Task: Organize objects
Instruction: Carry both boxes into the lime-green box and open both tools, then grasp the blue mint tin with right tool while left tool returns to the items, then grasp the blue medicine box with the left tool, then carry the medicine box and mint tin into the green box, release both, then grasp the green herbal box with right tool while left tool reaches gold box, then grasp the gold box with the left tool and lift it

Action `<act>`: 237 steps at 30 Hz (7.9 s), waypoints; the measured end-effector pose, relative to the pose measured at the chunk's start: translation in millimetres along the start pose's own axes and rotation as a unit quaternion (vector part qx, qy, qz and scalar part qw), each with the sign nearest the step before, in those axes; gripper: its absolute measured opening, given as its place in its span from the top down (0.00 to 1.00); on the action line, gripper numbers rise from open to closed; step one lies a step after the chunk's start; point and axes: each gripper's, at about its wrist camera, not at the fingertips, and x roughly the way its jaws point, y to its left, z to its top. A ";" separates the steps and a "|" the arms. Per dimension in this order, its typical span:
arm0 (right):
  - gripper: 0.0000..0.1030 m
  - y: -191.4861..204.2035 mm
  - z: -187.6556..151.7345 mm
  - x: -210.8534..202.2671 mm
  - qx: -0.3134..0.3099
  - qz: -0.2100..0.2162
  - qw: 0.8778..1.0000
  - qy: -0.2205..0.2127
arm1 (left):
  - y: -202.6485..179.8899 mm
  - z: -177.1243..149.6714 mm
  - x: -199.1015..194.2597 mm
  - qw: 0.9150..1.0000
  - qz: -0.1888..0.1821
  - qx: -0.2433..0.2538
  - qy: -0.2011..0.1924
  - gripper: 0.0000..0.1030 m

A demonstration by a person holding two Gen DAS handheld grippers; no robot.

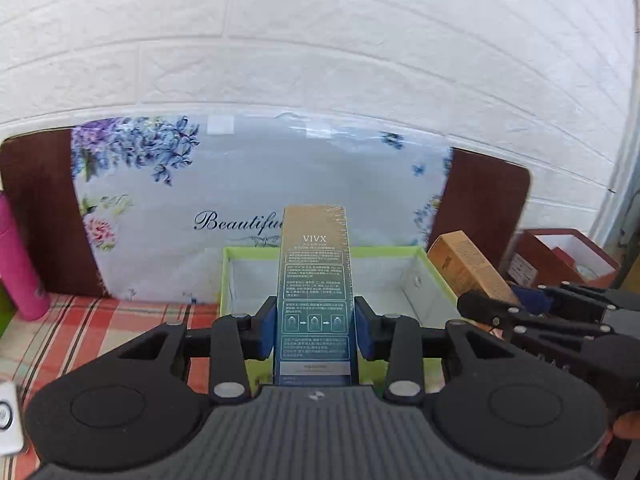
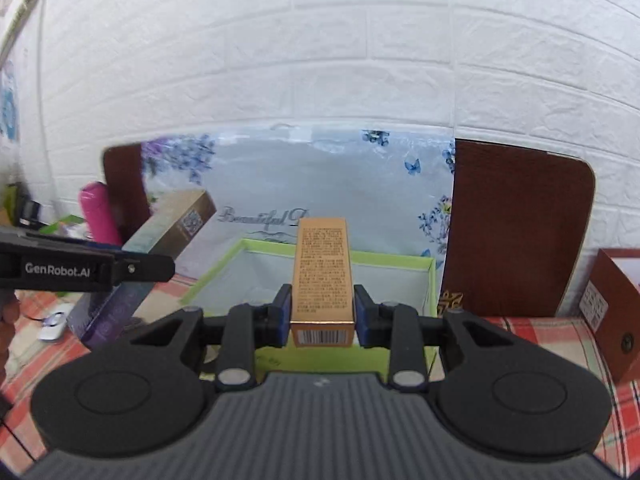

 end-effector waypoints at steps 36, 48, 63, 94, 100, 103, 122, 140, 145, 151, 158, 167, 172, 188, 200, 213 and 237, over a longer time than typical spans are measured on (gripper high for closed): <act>0.00 -17.1 -45.7 -48.5 0.024 -0.010 0.999 -0.031 | -18.3 -43.7 -38.2 0.999 0.051 -0.010 -0.012 0.17; 0.13 22.4 -149.0 -111.7 -0.015 0.001 0.999 0.031 | -21.2 -145.5 -83.1 0.995 0.049 -0.043 0.070 0.17; 0.53 71.2 -173.3 -89.9 -0.086 0.041 0.995 0.043 | -14.7 -181.4 -97.6 0.994 0.049 -0.034 0.091 0.17; 0.43 18.8 -179.0 -117.0 0.014 0.023 0.998 0.064 | -36.6 -213.8 -34.7 0.994 0.035 0.008 0.108 0.20; 0.44 4.8 -188.4 -135.2 0.045 0.018 0.996 0.076 | -44.9 -204.8 -12.7 0.995 0.047 0.009 0.091 0.43; 0.44 3.3 -192.9 -139.5 0.055 0.032 0.995 0.083 | -41.6 -204.5 -22.3 0.994 0.027 0.018 0.105 0.43; 0.35 18.8 -196.1 -128.0 0.017 -0.033 0.995 0.095 | -34.3 -225.0 -61.2 0.989 0.042 0.054 0.129 0.29; 0.46 3.3 -132.4 -142.7 0.031 0.040 0.998 0.039 | -21.7 -156.6 -98.7 0.998 0.003 0.052 0.036 0.43; 0.46 -4.3 -83.5 -128.8 0.018 0.050 0.999 -0.010 | -27.7 -101.7 -98.9 0.998 -0.013 0.050 -0.033 0.43; 0.46 -17.5 -28.6 -78.0 0.003 0.031 0.999 -0.043 | -32.2 -38.0 -56.5 0.997 -0.021 0.033 -0.061 0.43; 0.46 -39.7 6.3 20.5 0.004 0.003 1.000 -0.025 | -29.9 8.9 47.0 0.999 0.012 0.025 -0.019 0.43; 0.46 -51.3 -13.5 124.4 -0.004 -0.014 0.998 0.061 | -14.8 1.2 145.9 0.996 0.062 0.040 0.046 0.43; 0.27 -49.2 -25.9 144.1 -0.018 0.001 0.996 0.084 | -5.3 -10.2 155.0 0.996 0.065 0.021 0.052 0.16; 0.00 -40.3 -46.5 -40.3 0.000 -0.006 0.997 -0.080 | -41.5 -40.6 9.2 0.996 0.076 0.042 0.000 0.16; 0.02 -32.7 -150.0 -90.4 0.042 0.001 0.999 0.010 | -47.6 -141.7 -41.0 0.997 0.039 -0.007 0.066 0.16; 0.17 -63.3 -168.3 -35.3 0.153 0.018 0.985 0.072 | -44.1 -126.7 -18.4 0.998 0.037 -0.017 0.044 0.16; 0.37 -15.4 -195.1 -125.7 0.036 0.061 0.994 0.082 | -45.6 -142.1 -33.2 0.996 0.001 0.025 0.090 0.67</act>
